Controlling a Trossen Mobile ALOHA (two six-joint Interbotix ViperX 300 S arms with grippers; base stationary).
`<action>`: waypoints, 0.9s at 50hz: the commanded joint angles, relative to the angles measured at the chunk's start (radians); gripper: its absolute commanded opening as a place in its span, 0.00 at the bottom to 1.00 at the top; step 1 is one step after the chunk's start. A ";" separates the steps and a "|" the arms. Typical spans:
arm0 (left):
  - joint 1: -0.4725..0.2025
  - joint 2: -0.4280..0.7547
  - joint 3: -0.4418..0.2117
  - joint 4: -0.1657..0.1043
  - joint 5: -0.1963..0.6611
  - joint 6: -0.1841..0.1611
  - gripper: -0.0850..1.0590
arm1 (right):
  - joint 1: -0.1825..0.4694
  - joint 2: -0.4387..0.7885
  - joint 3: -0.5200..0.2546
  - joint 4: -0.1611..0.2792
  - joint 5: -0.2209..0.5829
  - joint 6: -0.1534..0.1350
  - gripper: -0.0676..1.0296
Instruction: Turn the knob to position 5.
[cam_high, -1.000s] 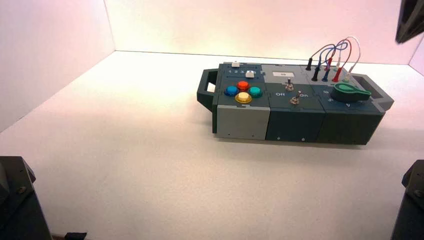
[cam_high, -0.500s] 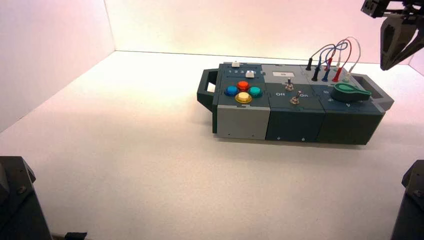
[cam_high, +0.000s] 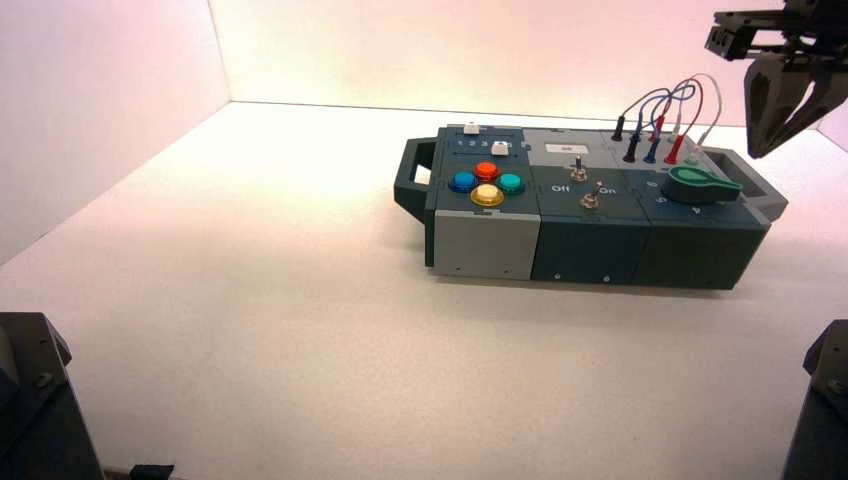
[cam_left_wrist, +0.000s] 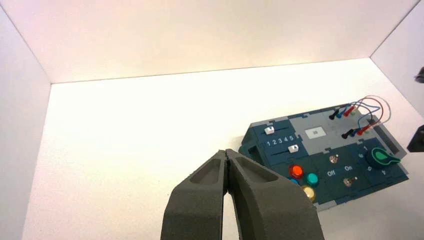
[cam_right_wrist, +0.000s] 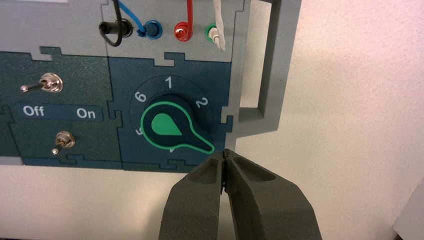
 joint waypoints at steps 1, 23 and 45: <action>-0.005 0.002 -0.035 0.002 -0.009 0.005 0.05 | -0.002 0.012 -0.025 -0.003 -0.011 -0.003 0.04; -0.005 -0.006 -0.043 0.002 -0.009 0.005 0.05 | 0.005 0.083 -0.043 -0.003 -0.028 -0.008 0.04; -0.005 -0.006 -0.049 0.002 -0.009 0.005 0.05 | 0.015 0.126 -0.048 -0.003 -0.034 -0.009 0.04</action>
